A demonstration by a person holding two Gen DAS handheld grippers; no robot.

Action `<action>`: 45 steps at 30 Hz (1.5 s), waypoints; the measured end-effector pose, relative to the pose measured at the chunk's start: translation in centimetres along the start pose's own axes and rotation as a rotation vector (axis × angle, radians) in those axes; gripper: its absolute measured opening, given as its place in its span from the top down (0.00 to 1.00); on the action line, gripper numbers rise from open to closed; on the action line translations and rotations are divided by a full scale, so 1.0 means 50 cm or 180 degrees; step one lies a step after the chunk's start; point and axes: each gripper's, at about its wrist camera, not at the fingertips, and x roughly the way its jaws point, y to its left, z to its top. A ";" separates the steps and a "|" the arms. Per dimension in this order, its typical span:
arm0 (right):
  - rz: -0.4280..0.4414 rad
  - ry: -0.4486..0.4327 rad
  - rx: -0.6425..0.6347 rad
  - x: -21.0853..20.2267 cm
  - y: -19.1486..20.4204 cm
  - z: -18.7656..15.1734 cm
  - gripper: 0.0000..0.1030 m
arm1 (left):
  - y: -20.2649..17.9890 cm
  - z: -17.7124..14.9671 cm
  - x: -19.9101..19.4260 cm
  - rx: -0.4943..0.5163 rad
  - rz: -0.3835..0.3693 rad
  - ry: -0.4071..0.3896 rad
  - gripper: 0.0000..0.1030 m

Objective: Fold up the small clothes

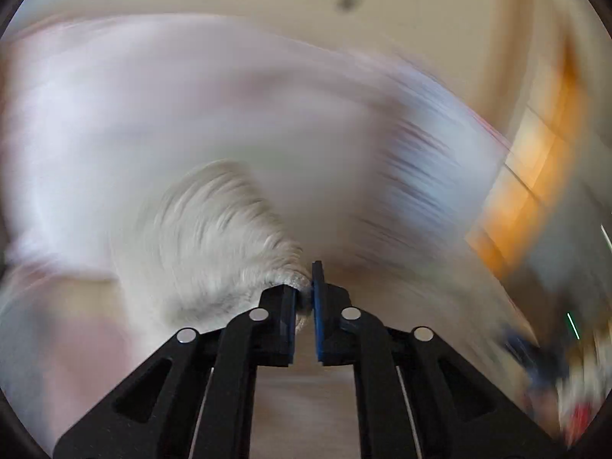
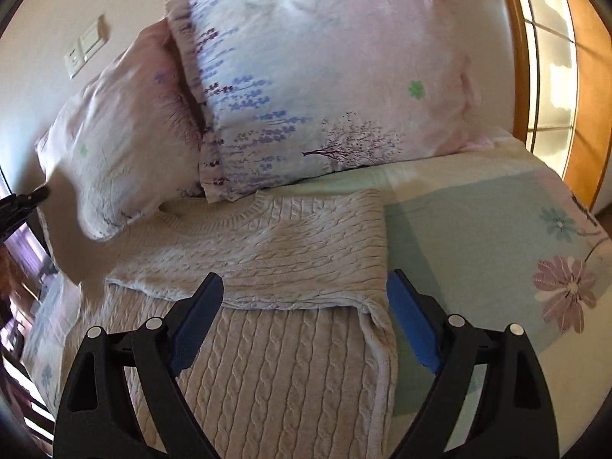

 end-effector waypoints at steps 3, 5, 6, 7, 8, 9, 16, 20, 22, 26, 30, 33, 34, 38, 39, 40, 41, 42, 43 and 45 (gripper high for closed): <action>-0.0003 0.0130 0.0158 0.000 -0.023 -0.012 0.14 | -0.160 -0.062 0.119 0.0499 -0.0461 0.0604 0.64; 0.0020 0.0190 0.0255 -0.025 -0.050 -0.033 0.14 | -0.161 -0.102 0.135 0.0504 -0.0424 0.0779 0.62; 0.0007 0.0227 0.0287 -0.037 -0.062 -0.043 0.14 | -0.128 -0.126 0.121 0.0368 -0.0341 0.0807 0.55; 0.0008 0.0311 0.0355 -0.053 -0.082 -0.062 0.14 | -0.099 -0.139 0.105 0.0243 -0.0278 0.0808 0.47; 0.0042 0.0376 0.0421 -0.063 -0.095 -0.075 0.14 | -0.063 -0.155 0.086 0.0087 -0.0186 0.0812 0.45; 0.0137 0.0485 0.0548 -0.078 -0.115 -0.098 0.17 | -0.023 -0.180 0.054 -0.0072 -0.0059 0.0813 0.44; 0.0783 0.0916 0.1125 -0.124 -0.137 -0.223 0.43 | 0.141 -0.361 -0.082 -0.0963 0.0405 0.1080 0.37; 0.1171 0.1144 0.1285 -0.146 -0.112 -0.277 0.65 | 0.120 -0.417 -0.139 -0.1119 0.0208 0.0924 0.41; 0.1454 0.1316 0.1393 -0.146 -0.094 -0.313 0.77 | 0.104 -0.449 -0.154 -0.1345 -0.0190 0.0950 0.55; 0.1736 0.1345 0.1447 -0.147 -0.067 -0.337 0.92 | 0.071 -0.475 -0.172 -0.1339 -0.0251 0.0916 0.67; 0.2073 0.0925 0.1507 -0.158 -0.063 -0.269 0.92 | 0.057 -0.467 -0.146 -0.1284 -0.0372 0.0982 0.93; 0.2156 0.0573 0.1444 -0.157 -0.061 -0.191 0.92 | 0.064 -0.410 -0.135 -0.1201 -0.0507 0.0896 0.94; 0.2199 0.0412 0.1444 -0.151 -0.064 -0.150 0.92 | 0.076 -0.366 -0.129 -0.1179 -0.0536 0.0783 0.94; 0.2197 -0.0057 0.1565 -0.072 -0.085 0.003 0.92 | 0.134 -0.182 -0.081 -0.1110 -0.0342 0.0238 0.94; 0.2156 -0.0136 0.1636 -0.042 -0.092 0.033 0.92 | 0.150 -0.130 -0.050 -0.1096 -0.0249 0.0091 0.94; 0.2114 -0.0200 0.1784 0.007 -0.101 0.068 0.92 | 0.163 -0.091 -0.014 -0.1087 -0.0163 0.0020 0.89; 0.2007 -0.0193 0.1894 0.052 -0.107 0.087 0.90 | 0.176 -0.063 0.022 -0.1107 -0.0068 -0.0004 0.88; 0.1848 -0.0138 0.1961 0.095 -0.113 0.102 0.76 | 0.196 -0.039 0.071 -0.1223 0.0025 0.0024 0.77; 0.1545 0.0016 0.1910 0.152 -0.110 0.120 0.62 | 0.218 -0.026 0.117 -0.1353 0.0156 0.0151 0.57; 0.1083 0.0249 0.1816 0.200 -0.115 0.124 0.32 | 0.254 -0.032 0.152 -0.1567 0.0404 0.0300 0.45</action>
